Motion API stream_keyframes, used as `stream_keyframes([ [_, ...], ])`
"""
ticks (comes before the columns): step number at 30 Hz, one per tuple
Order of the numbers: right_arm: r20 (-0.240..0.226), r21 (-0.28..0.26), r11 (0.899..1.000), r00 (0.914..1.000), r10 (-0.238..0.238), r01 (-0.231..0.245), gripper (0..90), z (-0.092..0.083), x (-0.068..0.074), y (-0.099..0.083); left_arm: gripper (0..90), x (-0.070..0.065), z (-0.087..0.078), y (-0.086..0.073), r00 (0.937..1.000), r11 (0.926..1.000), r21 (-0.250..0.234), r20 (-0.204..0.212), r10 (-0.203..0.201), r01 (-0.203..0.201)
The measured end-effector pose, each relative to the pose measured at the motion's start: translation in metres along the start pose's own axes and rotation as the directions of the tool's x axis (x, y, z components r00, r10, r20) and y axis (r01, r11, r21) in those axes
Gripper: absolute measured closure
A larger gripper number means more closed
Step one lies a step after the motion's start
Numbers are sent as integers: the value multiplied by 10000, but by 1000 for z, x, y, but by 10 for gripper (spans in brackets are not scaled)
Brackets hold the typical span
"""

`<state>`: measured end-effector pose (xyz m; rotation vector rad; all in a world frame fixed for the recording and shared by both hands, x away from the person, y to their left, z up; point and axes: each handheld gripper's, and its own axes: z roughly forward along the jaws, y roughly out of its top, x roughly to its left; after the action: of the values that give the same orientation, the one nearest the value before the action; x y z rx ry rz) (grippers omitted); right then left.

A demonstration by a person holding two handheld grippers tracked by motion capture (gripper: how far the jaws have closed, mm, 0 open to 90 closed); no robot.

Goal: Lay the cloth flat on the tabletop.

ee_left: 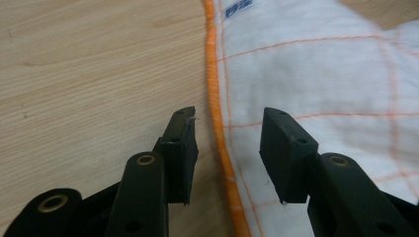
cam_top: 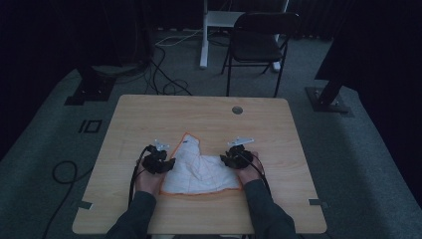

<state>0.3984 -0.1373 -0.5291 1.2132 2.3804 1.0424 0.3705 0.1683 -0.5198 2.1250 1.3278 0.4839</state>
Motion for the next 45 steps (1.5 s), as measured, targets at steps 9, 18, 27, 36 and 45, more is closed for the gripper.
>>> stream_keyframes([
  [9,-217,397,9990,9996,-173,182,844,6,2,-2,813,-3,6,-5,9995,9996,270,306,-24,15],
  [18,460,-111,9999,9989,30,-25,856,-17,-8,-13,874,3,-9,-22,9994,9994,226,260,-249,243],
  [27,590,-813,9966,9981,175,-126,856,-45,-10,-20,875,-1,-20,-35,9988,9990,256,318,-385,377],
  [36,113,-413,9991,9999,-128,133,751,-41,2,-27,735,-1,-25,-37,9986,9987,238,257,-457,451],
  [45,179,-626,9980,9998,-102,113,699,-23,2,1,682,-12,-17,-17,9987,9997,-238,499,-47,59],
])
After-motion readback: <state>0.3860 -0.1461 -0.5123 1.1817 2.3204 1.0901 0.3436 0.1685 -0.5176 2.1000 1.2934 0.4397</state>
